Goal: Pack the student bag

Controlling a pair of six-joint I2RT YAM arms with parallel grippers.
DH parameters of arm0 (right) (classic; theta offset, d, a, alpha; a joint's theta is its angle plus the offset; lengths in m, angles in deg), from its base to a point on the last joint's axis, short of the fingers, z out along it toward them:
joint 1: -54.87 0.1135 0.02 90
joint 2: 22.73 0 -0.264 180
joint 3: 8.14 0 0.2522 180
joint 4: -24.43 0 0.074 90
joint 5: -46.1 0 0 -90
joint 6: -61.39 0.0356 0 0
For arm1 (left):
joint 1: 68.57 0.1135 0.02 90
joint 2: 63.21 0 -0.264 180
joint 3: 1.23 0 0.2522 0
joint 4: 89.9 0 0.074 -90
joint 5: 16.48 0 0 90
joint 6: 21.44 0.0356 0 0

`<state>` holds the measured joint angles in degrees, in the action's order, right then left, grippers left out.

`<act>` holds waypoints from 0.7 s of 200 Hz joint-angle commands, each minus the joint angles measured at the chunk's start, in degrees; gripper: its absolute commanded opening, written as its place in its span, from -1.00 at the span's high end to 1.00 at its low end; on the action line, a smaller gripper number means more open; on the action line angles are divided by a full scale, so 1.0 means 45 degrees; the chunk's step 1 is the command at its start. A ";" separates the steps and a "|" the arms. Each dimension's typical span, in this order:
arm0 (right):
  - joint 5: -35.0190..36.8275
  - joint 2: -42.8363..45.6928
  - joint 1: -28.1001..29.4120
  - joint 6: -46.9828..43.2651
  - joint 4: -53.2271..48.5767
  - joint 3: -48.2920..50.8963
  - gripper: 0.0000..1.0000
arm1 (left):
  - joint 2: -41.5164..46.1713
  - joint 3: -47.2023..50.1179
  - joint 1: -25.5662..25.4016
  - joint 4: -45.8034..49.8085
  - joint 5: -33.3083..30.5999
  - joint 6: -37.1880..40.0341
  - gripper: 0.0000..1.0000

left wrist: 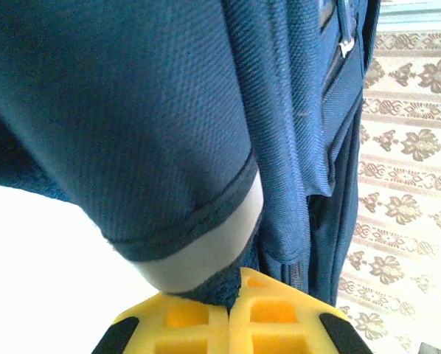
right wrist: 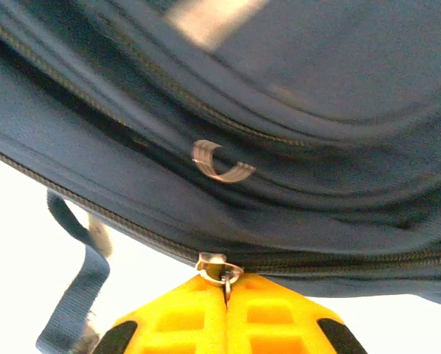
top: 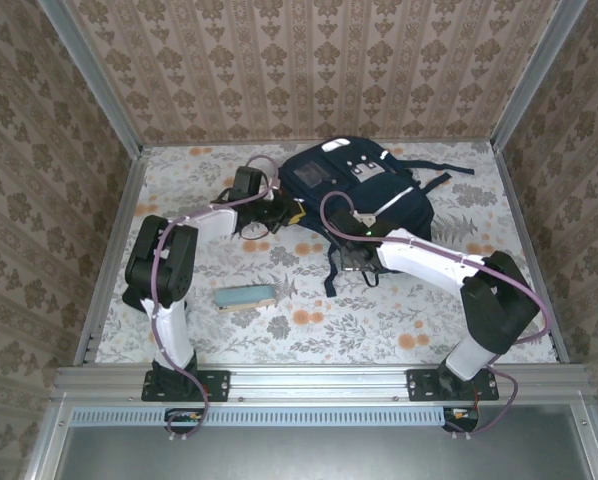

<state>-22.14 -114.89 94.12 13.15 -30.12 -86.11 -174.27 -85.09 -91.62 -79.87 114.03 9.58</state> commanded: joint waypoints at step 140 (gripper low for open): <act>-0.7469 -0.2333 0.0248 -0.0237 0.4456 -0.2986 1.00 | 0.3405 0.2129 0.2197 0.1770 -0.2023 0.2130 -0.26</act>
<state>-48.90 -121.19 94.66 13.13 -18.10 -93.69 -163.94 -80.33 -81.32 -71.69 104.57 20.01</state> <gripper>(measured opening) 0.059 0.623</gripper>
